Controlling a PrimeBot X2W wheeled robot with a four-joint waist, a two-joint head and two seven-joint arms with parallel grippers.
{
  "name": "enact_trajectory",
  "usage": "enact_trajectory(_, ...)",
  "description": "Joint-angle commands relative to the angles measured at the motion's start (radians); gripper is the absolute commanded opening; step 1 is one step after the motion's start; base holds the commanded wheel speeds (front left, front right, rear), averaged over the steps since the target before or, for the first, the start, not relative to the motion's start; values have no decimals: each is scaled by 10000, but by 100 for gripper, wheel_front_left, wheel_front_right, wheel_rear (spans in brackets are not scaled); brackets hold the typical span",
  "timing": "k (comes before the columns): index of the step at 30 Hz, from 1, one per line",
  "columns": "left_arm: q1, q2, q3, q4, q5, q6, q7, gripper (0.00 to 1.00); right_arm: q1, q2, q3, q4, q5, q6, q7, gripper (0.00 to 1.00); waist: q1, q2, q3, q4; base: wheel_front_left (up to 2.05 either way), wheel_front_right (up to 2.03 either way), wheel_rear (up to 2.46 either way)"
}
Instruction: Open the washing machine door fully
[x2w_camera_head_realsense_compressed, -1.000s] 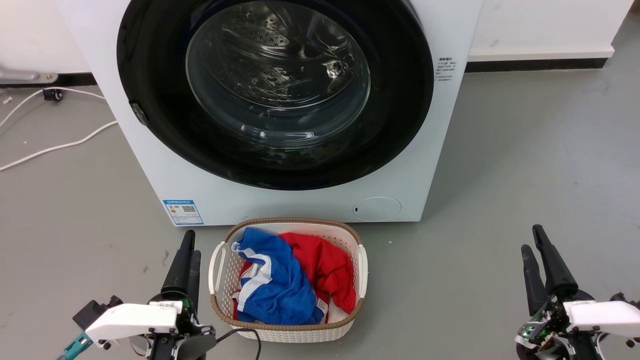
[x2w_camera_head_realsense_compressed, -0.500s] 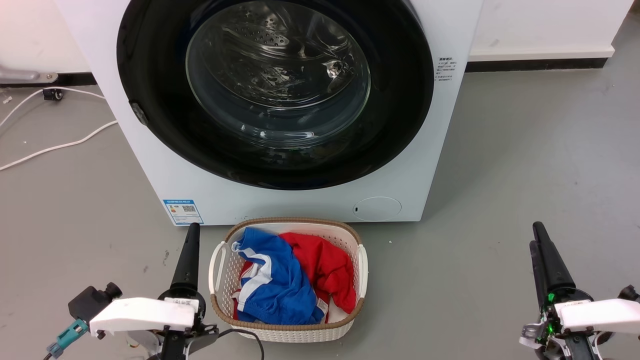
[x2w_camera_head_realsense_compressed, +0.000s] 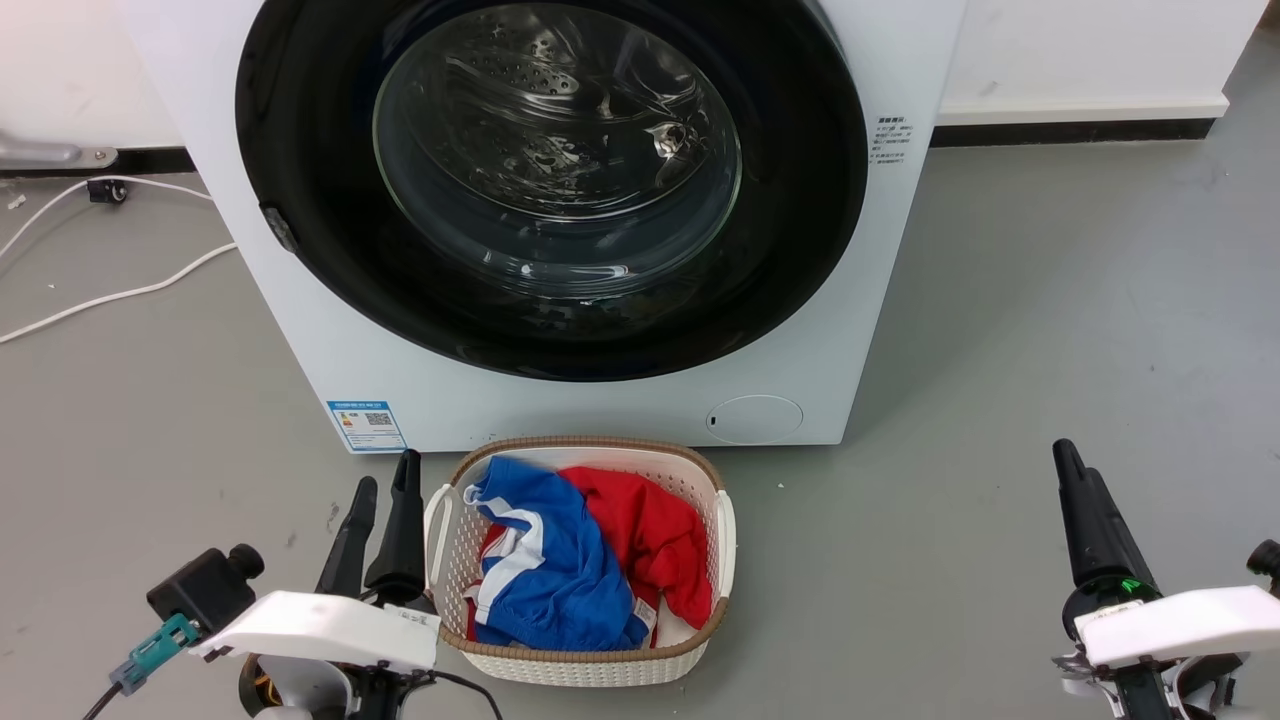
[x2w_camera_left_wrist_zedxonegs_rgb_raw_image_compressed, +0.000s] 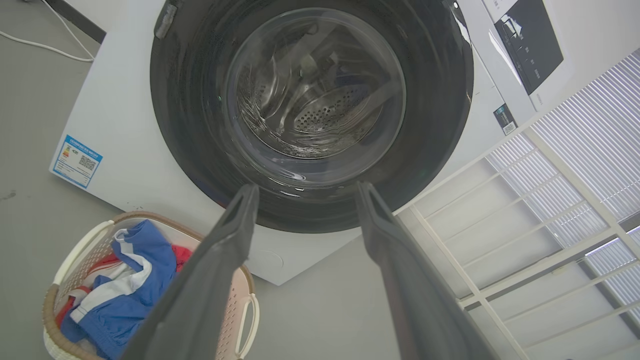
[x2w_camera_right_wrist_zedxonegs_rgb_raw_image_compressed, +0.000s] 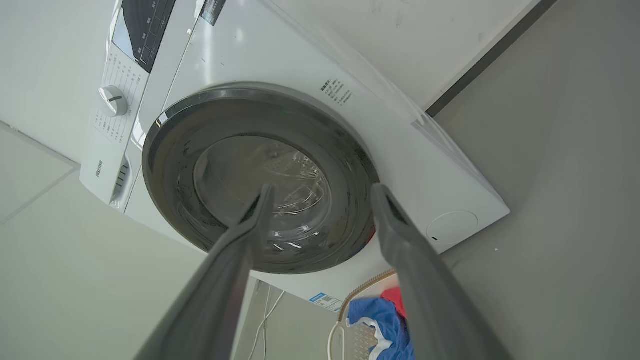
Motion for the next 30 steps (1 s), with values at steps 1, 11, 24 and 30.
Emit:
enact_trajectory(1,-43,65,-26,-161,349,33,-93,100,-67,1,-39,-193,-337,13,16,100,0,0,-2,2,0,0,0)
enact_trajectory(11,-21,410,-390,-10,2597,390,-388,100,68,123,-169,-484,-2831,15,334,100,0,0,-8,11,0,0,0)
enact_trajectory(24,-103,771,-935,10,4574,933,-797,100,291,234,-181,-917,-5114,19,477,100,0,0,16,17,0,0,0)
enact_trajectory(30,-113,883,-1143,0,5137,1066,-938,100,347,255,-164,-1066,-5866,21,523,100,0,0,16,23,0,0,0)
